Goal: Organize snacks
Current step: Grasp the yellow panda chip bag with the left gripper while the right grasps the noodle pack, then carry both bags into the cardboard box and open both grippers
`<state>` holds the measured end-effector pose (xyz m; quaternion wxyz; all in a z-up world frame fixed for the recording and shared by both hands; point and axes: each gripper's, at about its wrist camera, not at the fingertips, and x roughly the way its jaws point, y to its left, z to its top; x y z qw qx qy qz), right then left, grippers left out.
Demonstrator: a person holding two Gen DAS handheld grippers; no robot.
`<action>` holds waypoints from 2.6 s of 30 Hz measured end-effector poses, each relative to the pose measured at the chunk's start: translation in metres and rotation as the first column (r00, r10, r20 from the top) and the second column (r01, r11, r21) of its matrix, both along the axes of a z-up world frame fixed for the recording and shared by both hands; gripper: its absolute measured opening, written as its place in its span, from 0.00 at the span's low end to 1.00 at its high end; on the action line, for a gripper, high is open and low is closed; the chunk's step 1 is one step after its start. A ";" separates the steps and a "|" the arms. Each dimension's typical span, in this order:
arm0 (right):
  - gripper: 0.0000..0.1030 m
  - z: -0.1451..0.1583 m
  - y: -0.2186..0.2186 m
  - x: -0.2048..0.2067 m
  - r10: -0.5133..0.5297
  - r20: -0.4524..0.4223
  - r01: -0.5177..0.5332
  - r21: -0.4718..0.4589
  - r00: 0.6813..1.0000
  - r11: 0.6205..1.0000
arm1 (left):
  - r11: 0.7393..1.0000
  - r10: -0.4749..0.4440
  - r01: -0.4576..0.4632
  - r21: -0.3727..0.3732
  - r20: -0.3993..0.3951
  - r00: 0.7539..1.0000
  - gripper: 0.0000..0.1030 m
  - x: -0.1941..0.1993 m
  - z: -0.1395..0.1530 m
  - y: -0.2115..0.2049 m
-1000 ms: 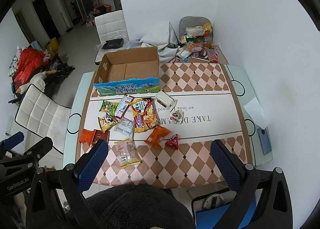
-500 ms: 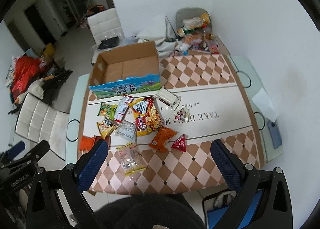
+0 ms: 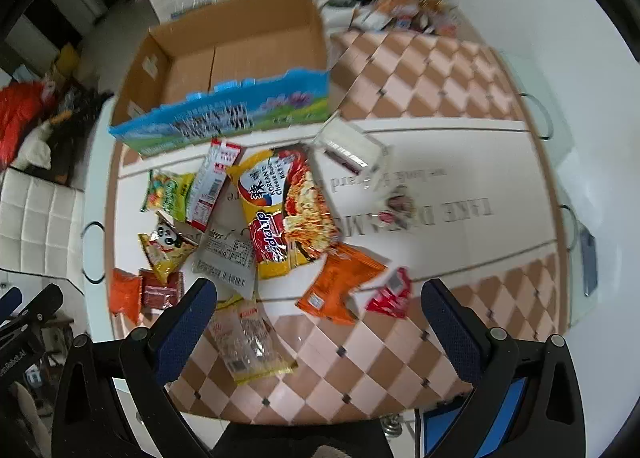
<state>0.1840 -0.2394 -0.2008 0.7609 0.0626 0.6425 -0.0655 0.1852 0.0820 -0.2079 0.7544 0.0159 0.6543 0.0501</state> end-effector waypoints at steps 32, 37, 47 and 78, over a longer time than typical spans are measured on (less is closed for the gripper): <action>1.00 -0.214 0.024 0.114 0.126 -0.286 -0.108 0.078 0.950 0.991 | 0.947 0.254 -0.303 -0.104 -0.335 0.907 0.62 0.067 -0.190 -0.010; 1.00 -0.233 0.040 0.113 0.143 -0.302 -0.134 0.051 0.943 0.990 | 0.956 0.242 -0.280 -0.086 -0.303 0.922 0.59 0.062 -0.175 -0.019; 0.85 -0.252 0.048 0.091 0.117 -0.279 -0.108 0.047 0.953 0.993 | 0.966 0.225 -0.249 -0.068 -0.252 0.941 0.57 0.055 -0.138 -0.022; 0.85 -0.092 0.014 0.230 0.076 0.001 -0.074 0.273 0.997 0.959 | 0.977 -0.129 0.122 -0.176 -0.029 0.991 0.57 0.259 0.029 -0.086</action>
